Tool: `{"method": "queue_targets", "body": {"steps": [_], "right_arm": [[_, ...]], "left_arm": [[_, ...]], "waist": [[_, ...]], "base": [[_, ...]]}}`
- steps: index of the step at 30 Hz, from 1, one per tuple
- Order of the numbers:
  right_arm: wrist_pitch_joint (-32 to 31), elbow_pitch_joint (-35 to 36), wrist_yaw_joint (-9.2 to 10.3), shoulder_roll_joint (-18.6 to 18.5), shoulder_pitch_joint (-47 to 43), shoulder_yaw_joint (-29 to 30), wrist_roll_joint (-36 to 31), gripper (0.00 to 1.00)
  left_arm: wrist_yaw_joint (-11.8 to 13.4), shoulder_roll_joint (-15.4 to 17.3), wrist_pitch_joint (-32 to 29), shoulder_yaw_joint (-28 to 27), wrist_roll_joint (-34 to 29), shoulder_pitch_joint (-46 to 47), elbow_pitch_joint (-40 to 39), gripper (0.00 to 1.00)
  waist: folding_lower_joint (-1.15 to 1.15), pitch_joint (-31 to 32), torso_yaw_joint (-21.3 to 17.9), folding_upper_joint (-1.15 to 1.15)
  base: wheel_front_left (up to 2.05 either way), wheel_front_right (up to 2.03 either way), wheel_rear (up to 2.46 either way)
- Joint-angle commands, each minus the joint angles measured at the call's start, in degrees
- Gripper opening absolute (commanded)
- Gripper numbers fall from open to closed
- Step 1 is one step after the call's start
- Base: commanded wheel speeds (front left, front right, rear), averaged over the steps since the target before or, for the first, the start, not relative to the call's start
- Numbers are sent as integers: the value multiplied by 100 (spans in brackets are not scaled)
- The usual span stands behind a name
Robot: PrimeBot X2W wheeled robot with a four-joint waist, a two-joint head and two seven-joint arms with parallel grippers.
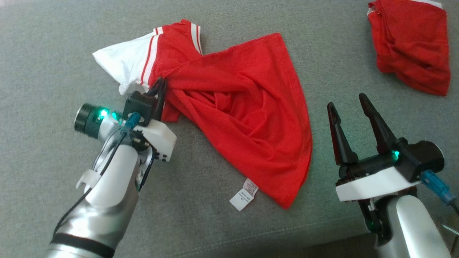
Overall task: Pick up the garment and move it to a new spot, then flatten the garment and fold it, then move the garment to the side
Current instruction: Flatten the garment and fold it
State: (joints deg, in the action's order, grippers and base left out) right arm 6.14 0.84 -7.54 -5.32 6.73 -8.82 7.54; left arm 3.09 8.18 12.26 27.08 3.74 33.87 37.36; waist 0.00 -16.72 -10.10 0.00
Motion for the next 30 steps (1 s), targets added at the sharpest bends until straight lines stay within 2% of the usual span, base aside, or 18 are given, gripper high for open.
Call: {"method": "queue_targets", "body": {"steps": [1,8,13,23,27,28,29,30], "right_arm": [[77,156,5,45,154,-91,-32,100],[128,177,5,77,196,-36,-42,100],[168,204,5,123,293,-111,-29,100],[385,244,5,227,558,-330,114,100],[448,232,5,237,598,-365,132,100],[467,225,5,239,609,-377,143,100],[490,222,5,241,614,-380,172,100],[510,217,5,241,614,-373,207,100]], "left_arm": [[77,90,113,-151,-52,344,-217,0],[228,194,263,-117,-268,830,-798,0],[234,279,272,-98,-446,1560,-950,0],[201,126,273,93,-678,2859,-96,0],[225,61,274,96,-638,3052,231,0],[222,35,274,90,-605,3086,352,16],[213,2,274,95,-574,3109,428,83],[202,-31,274,113,-554,3122,454,100]], "waist": [[0,-4,6,0],[0,-101,-70,0],[0,-299,-366,0],[0,-856,-1344,0],[0,-998,-1493,0],[0,-1033,-1517,0],[0,-1063,-1520,0],[0,-1091,-1504,0]], "base": [[0,0,0],[0,0,0],[0,0,0],[0,0,0],[0,0,0],[0,0,0],[0,0,0],[0,0,0]]}}
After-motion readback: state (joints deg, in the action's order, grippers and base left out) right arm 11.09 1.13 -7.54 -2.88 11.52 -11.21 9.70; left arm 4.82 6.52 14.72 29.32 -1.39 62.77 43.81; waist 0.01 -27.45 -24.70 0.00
